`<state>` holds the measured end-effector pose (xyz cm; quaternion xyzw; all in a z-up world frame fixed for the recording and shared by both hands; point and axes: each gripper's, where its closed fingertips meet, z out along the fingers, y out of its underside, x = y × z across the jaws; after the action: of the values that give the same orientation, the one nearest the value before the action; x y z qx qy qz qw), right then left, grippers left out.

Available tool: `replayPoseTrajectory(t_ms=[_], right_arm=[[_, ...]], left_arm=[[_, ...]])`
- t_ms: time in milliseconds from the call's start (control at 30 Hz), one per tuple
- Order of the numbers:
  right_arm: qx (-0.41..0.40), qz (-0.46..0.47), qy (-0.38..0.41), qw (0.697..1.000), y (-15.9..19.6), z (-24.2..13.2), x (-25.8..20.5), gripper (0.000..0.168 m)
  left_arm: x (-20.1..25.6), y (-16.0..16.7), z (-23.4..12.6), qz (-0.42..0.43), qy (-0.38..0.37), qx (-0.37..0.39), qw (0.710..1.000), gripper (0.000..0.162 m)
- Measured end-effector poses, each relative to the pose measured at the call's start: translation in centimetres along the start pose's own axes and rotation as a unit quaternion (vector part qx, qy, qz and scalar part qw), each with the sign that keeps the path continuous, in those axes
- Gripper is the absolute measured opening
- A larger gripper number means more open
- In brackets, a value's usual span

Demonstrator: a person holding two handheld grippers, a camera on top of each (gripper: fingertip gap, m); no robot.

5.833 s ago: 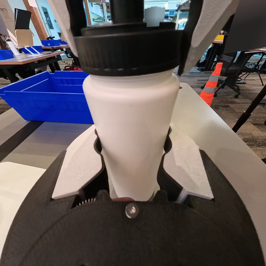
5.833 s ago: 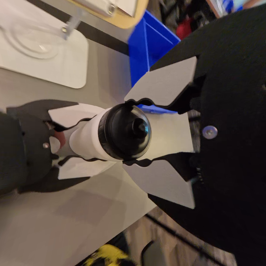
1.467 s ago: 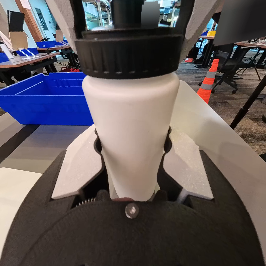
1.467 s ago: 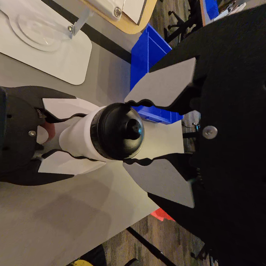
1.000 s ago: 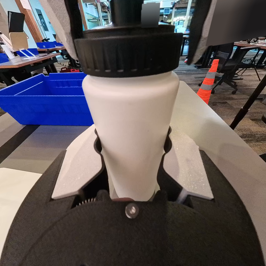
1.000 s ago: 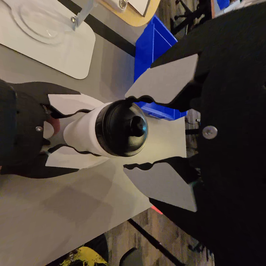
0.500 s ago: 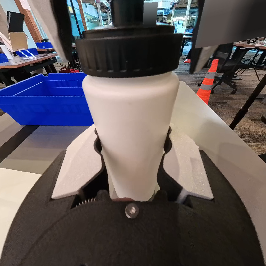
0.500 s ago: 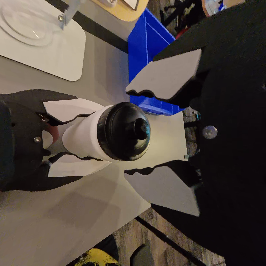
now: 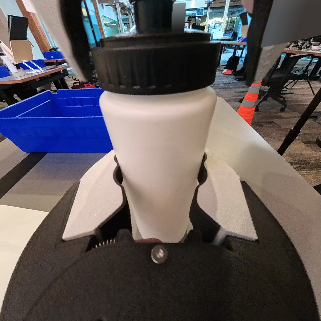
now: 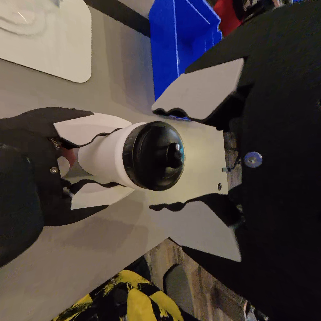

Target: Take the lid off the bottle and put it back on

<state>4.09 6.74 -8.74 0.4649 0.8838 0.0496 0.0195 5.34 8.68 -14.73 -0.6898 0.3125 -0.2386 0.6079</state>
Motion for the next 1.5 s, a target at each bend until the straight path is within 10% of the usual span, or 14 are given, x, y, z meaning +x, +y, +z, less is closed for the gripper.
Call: replayPoseTrajectory(t_ms=[200,433,867,1100,1500], right_arm=[[0.003,-0.082,0.046,0.996,0.3,-0.1,0.7,0.075],[0.041,0.079,0.005,0.996,-0.6,-0.1,0.9,0.075],[0.036,-0.119,0.050,0.991,-0.1,-0.2,0.8,0.075],[0.055,0.072,0.014,0.996,-0.7,-0.2,1.0,0.075],[0.049,-0.075,0.035,0.995,0.0,-1.0,0.6,0.070]], left_arm=[[-0.1,0.0,-0.1,-0.006,0.000,0.003,1.000,0.086],[-0.6,0.2,-0.3,-0.013,-0.003,0.001,1.000,0.086],[-0.2,0.1,-0.1,-0.005,-0.001,0.003,1.000,0.086],[-0.6,0.2,-0.3,-0.018,0.000,0.006,1.000,0.086],[-0.1,0.2,0.0,-0.006,0.001,0.003,1.000,0.086]])
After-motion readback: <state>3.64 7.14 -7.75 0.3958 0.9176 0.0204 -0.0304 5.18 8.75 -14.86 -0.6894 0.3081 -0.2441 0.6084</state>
